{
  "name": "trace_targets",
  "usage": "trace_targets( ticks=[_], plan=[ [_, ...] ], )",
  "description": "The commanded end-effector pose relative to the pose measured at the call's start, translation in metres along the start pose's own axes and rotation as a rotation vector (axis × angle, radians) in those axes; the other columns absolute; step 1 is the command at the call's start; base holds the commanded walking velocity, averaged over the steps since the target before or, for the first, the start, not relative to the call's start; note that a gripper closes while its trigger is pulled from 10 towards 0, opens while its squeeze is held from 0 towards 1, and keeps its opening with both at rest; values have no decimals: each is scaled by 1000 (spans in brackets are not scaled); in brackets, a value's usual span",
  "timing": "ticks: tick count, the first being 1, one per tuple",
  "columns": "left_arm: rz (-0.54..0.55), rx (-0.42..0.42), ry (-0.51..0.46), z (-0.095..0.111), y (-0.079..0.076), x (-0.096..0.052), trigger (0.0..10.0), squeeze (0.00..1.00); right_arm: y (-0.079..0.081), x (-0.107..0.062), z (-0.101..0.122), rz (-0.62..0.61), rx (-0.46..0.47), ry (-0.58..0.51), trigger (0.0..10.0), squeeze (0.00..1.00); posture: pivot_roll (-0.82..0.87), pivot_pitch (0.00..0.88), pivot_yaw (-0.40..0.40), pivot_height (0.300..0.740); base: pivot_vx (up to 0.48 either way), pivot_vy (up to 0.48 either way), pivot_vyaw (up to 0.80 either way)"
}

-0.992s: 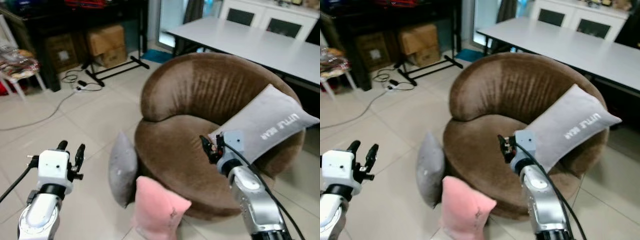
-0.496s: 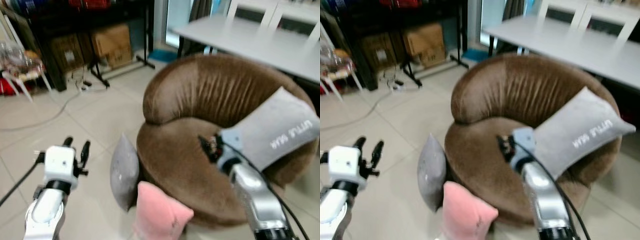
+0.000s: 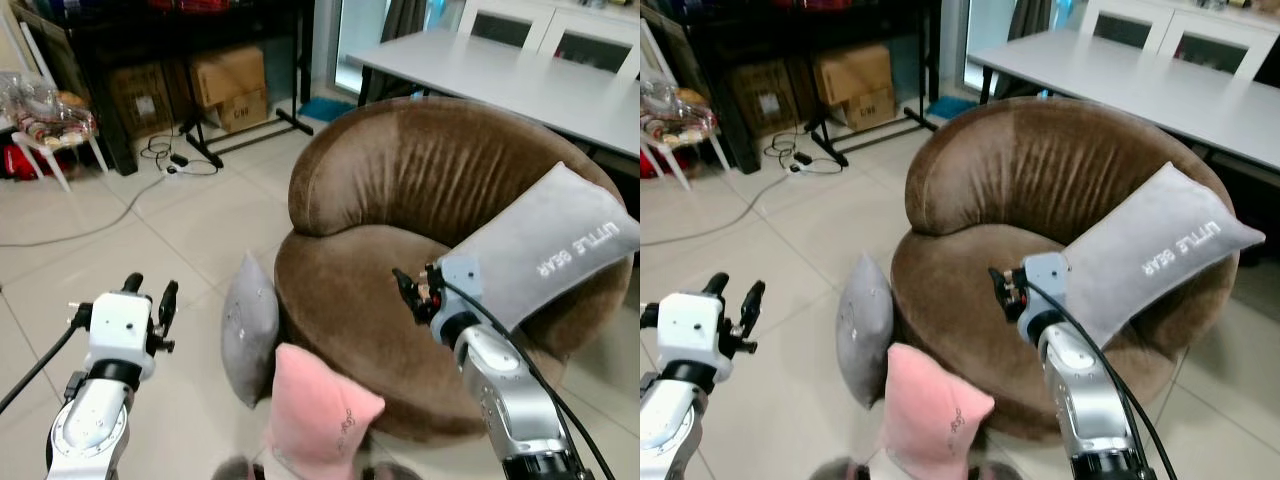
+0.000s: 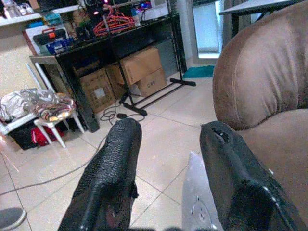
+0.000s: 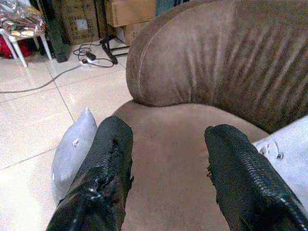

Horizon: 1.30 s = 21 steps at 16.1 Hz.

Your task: Move the pillow to the sofa from floor

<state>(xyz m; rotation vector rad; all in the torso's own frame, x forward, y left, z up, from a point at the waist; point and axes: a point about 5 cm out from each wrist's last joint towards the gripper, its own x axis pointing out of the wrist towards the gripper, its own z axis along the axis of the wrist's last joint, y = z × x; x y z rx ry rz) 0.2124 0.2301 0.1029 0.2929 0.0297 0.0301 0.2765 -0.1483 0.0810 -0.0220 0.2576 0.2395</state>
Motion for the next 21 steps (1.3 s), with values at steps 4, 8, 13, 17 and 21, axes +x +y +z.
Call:
trace_targets(
  ticks=[4,8,13,17,21],
  plan=[
    [3,6,-14,3,-1,3,10000,0,-5,2,1,-32,-2,7,10000,0,20,0,-26,595,0,0,0],
    [6,-5,-26,6,2,5,10000,0,-5,3,4,-45,-8,-10,10000,0,18,0,-24,570,0,0,0],
    [-19,-31,-34,8,0,5,10000,0,-5,3,6,-43,-10,-19,10000,0,19,0,-26,570,111,0,0],
    [-22,-36,-28,6,0,4,10000,0,-4,4,6,-33,-17,-18,10000,0,19,0,-26,570,277,0,0],
    [-22,-39,-30,6,1,4,10000,0,-3,5,6,-30,-18,-18,10000,0,23,0,-29,570,279,0,0]
  ],
)
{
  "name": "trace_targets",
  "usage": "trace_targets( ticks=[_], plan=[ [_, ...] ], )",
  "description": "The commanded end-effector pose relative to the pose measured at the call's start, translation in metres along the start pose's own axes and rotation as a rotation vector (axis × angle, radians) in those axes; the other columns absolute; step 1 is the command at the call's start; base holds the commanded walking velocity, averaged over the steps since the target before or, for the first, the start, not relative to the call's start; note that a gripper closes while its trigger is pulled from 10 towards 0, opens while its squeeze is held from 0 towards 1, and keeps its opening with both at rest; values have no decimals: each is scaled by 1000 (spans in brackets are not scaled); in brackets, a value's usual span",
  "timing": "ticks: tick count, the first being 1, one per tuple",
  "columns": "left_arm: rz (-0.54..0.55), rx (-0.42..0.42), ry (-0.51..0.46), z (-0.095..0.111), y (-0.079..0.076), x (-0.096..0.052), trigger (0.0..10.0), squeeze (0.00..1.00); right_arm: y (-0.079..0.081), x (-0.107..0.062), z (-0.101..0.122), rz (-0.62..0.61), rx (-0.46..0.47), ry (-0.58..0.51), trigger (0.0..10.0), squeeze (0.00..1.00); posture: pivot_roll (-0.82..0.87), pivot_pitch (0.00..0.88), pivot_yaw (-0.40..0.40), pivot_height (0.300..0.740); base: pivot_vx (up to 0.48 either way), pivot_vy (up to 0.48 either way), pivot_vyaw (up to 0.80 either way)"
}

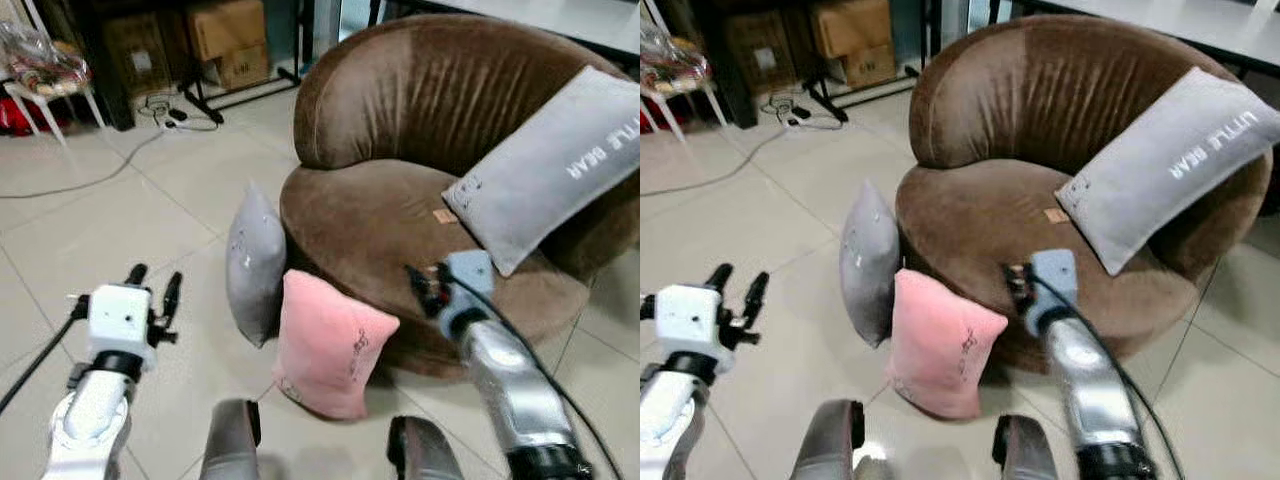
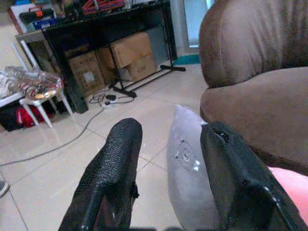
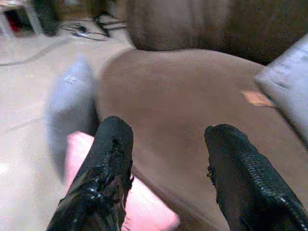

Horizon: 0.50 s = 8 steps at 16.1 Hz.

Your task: Move the pillow to the sofa from floor

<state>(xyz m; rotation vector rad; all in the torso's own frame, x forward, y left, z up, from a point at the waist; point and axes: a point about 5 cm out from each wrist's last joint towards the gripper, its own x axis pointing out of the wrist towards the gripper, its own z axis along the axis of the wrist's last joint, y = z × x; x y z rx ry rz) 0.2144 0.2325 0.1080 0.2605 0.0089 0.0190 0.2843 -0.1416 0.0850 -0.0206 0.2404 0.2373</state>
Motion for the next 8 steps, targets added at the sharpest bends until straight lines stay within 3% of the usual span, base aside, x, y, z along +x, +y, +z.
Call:
trace_targets(
  ticks=[1,8],
  plan=[
    [-14,-7,-8,2,-3,2,10000,0,-8,-3,0,-26,-18,-1,10000,0,23,0,-29,570,285,0,0],
    [-17,-10,-5,2,-3,1,10000,0,-8,-3,-1,-20,-23,3,10000,0,23,0,-30,570,287,0,0]
  ],
)
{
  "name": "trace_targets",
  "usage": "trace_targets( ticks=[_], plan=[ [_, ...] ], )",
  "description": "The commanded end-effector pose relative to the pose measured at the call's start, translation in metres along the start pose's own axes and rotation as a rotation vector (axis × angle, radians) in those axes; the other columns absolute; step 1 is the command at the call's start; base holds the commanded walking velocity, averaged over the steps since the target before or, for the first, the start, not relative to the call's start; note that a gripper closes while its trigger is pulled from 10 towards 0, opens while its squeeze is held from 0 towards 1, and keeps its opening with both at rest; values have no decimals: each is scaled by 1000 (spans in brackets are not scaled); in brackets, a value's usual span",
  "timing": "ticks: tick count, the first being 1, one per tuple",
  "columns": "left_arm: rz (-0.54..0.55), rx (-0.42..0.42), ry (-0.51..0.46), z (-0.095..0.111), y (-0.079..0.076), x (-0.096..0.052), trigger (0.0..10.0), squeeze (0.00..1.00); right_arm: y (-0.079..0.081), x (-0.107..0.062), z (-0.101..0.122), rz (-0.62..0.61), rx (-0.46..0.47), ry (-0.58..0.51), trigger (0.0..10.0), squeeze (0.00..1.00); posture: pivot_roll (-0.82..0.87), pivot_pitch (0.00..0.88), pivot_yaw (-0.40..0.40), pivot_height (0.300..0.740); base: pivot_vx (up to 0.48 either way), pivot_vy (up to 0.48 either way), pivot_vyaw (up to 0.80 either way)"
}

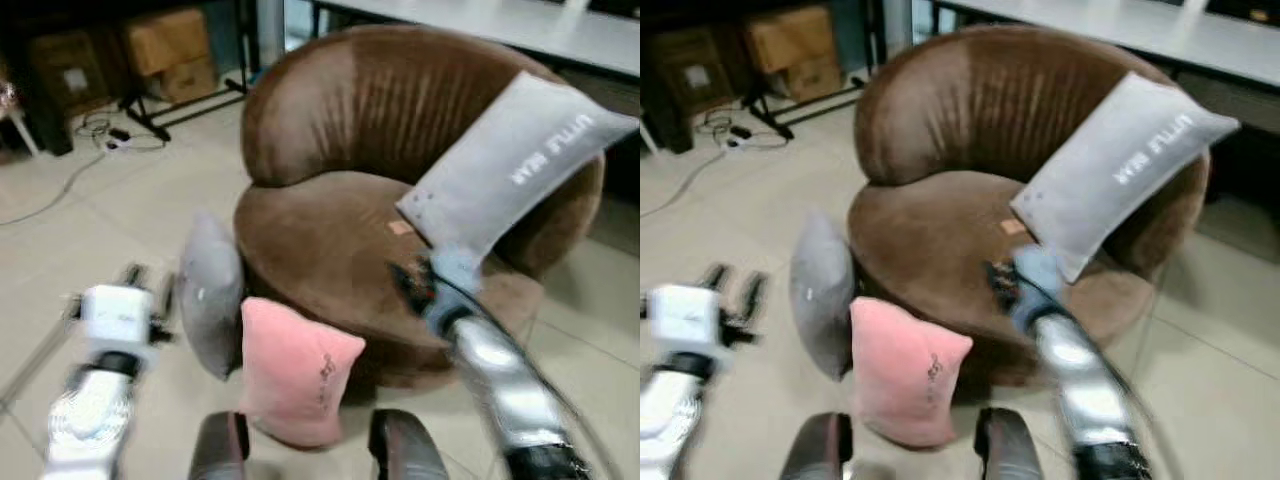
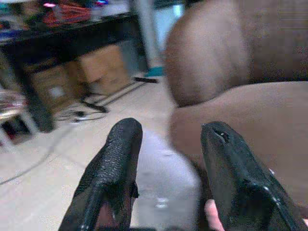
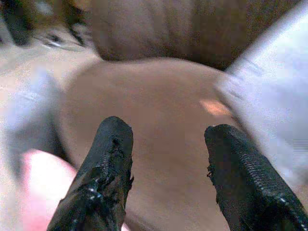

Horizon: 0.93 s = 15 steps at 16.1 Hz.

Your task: Move the pillow to the sofa from floor

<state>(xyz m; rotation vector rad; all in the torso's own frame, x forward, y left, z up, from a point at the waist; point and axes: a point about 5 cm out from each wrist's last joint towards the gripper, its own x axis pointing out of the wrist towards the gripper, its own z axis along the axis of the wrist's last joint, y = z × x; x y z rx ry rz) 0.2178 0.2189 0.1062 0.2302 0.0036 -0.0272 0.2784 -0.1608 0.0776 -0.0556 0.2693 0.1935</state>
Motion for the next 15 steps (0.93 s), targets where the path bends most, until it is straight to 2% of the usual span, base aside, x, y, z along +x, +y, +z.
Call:
trace_targets(
  ticks=[1,3,5,15],
  plan=[
    [28,20,6,1,10,-2,10000,0,9,4,8,25,1,-29,10000,0,23,0,-30,570,289,0,0],
    [27,19,6,1,10,-3,10000,0,9,4,8,23,-3,-25,10000,0,24,0,-32,570,285,0,0],
    [25,18,7,0,9,-3,10000,0,14,5,8,63,-67,-19,10000,0,25,0,-33,570,291,0,0],
    [22,32,8,0,10,-5,10000,0,21,4,2,129,-82,4,10000,0,32,0,-35,570,285,0,764]
  ],
)
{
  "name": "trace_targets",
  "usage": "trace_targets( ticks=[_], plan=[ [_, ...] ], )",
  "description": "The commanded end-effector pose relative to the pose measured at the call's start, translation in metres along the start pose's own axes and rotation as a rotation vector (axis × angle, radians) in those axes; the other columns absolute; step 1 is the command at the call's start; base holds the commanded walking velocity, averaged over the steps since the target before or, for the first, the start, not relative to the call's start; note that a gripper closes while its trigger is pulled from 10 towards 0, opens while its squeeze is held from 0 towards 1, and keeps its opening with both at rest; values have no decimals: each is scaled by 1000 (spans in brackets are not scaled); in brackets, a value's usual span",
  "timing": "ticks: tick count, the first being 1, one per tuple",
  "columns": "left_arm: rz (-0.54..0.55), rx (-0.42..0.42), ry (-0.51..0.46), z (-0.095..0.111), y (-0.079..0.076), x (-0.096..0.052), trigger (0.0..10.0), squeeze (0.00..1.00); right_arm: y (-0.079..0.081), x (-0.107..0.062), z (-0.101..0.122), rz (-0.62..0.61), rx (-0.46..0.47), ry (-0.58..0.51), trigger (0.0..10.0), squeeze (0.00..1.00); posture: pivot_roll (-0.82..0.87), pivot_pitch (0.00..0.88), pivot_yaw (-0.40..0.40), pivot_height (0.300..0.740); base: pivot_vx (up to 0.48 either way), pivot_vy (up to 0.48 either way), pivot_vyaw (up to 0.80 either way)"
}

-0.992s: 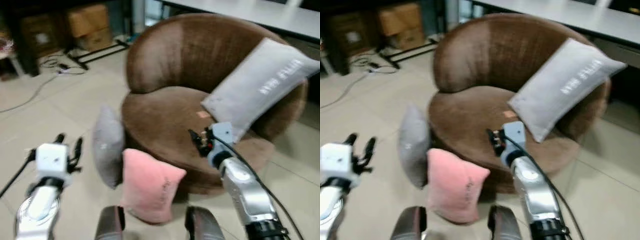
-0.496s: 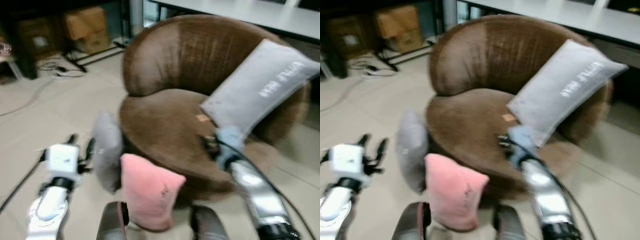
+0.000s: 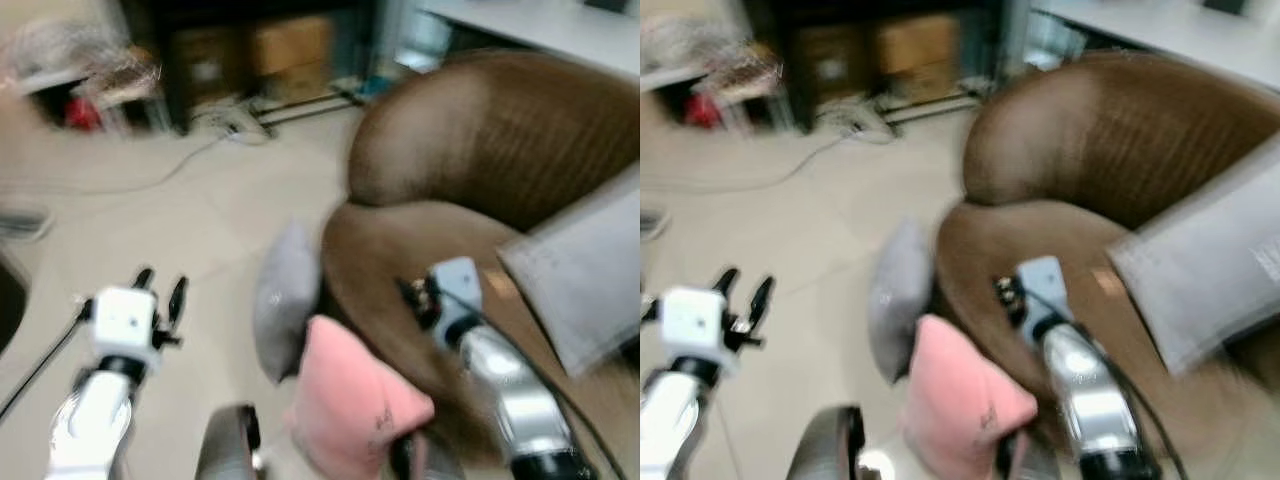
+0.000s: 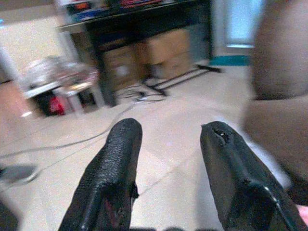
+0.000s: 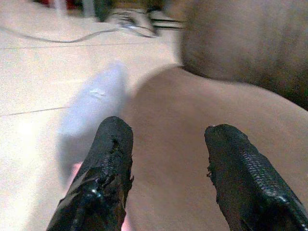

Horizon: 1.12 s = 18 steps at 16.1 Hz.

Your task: Move the pillow to the sofa from floor

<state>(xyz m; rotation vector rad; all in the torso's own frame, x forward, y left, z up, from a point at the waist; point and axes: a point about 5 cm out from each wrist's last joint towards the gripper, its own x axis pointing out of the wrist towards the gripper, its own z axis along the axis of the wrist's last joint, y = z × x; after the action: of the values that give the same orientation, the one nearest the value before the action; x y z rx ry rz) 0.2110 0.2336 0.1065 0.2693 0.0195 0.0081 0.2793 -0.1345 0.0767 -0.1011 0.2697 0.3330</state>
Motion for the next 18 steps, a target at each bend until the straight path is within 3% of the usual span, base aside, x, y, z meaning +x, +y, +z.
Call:
trace_targets(
  ticks=[1,5,8,12,18],
  plan=[
    [-10,-3,-12,3,-4,2,10000,0,-6,-2,-2,-12,7,11,10000,0,32,0,-33,570,0,0,0],
    [-11,9,-6,2,-6,3,10000,0,-8,-2,-5,25,-31,35,10000,0,30,0,-30,570,0,0,0],
    [-22,14,1,1,-6,4,10000,0,-5,0,-7,74,-50,58,10000,0,32,0,-30,545,0,0,0],
    [-68,29,24,-2,-10,8,10000,0,-10,16,-14,44,-35,119,10000,0,26,0,-23,500,0,0,0],
    [-160,54,39,-2,-13,16,10000,0,15,43,-31,191,-88,248,10000,0,43,0,-28,435,0,0,0]
  ],
)
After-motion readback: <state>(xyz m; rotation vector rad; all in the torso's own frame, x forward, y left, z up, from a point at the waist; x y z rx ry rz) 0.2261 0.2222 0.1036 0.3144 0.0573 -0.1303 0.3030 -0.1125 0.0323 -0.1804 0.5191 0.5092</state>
